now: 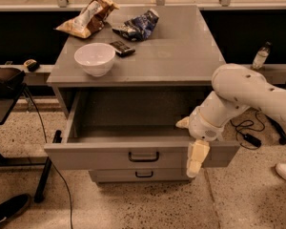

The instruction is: Open top drawer

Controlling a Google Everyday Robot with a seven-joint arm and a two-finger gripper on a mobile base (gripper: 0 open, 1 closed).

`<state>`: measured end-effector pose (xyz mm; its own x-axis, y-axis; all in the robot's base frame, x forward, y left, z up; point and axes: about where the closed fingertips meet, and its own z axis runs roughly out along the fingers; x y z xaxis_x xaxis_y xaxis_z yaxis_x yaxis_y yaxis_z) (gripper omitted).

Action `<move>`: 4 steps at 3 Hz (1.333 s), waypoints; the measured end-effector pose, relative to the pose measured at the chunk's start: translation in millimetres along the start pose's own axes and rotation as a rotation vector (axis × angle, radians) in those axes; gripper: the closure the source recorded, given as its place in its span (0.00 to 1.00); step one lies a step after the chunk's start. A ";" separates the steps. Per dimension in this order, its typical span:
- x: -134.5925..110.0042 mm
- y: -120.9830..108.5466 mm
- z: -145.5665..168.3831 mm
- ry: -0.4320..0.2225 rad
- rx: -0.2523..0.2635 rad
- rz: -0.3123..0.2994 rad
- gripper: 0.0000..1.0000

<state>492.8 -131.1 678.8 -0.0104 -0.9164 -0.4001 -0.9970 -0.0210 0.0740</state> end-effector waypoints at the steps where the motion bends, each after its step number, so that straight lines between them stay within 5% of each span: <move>1: 0.0 0.0 0.0 0.000 0.000 0.000 0.00; 4: 4.0 41.0 7.7 0.018 -0.137 -0.026 0.62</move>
Offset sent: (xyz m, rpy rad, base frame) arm -0.0245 -0.0117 -0.0204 0.0154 0.1294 0.0301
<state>451.4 -132.5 673.2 0.0177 -0.9218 -0.3872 -0.9772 -0.0979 0.1886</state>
